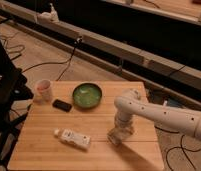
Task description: Place the white sponge in the ceramic bowl
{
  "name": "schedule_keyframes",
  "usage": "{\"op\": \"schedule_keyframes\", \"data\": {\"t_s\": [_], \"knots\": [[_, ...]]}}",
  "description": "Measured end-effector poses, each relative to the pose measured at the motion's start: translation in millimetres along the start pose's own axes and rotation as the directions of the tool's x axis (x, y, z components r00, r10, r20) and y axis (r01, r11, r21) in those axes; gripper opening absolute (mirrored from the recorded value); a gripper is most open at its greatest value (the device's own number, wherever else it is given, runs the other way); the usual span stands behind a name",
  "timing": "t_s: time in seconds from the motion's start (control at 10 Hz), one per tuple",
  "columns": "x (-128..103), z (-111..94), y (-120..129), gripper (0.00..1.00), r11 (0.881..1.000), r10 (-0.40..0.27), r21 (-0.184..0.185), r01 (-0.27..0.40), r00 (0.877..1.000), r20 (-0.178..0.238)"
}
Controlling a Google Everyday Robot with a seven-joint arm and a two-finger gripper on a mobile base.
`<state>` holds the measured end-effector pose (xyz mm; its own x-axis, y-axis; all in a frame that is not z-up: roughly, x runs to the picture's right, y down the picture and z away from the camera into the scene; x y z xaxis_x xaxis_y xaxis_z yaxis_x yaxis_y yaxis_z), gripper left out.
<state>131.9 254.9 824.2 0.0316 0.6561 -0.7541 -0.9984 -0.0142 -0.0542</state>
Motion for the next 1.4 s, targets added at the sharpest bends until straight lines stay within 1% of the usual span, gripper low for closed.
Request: {"op": "schedule_keyframes", "data": {"t_s": [0.2, 0.4, 0.5, 0.6, 0.7, 0.8, 0.9, 1.0, 1.1, 1.2, 1.4], "knots": [[-4, 1, -1, 0.45, 1.000, 0.009, 0.000, -0.009, 1.000, -0.003], [-12, -4, -7, 0.26, 1.000, 0.022, 0.001, -0.022, 1.000, 0.017], [-19, -12, -8, 0.15, 1.000, 0.025, -0.005, -0.025, 0.999, 0.038], [-23, -19, -6, 0.08, 1.000, 0.026, -0.011, -0.026, 0.998, 0.052], [-31, -33, -4, 0.01, 0.999, 0.031, -0.030, -0.029, 0.997, 0.074], [-41, -54, 0, 0.00, 0.997, 0.037, -0.073, -0.029, 0.994, 0.099], [-51, -71, 7, 0.00, 0.993, 0.038, -0.116, -0.024, 0.993, 0.115], [-59, -82, 12, 0.00, 0.989, 0.039, -0.148, -0.020, 0.992, 0.121], [-75, -105, 25, 0.00, 0.978, 0.040, -0.206, -0.011, 0.990, 0.136], [-83, -115, 33, 0.00, 0.974, 0.037, -0.227, -0.002, 0.988, 0.148], [-125, -167, 75, 0.00, 0.951, 0.013, -0.305, 0.057, 0.975, 0.222]]}}
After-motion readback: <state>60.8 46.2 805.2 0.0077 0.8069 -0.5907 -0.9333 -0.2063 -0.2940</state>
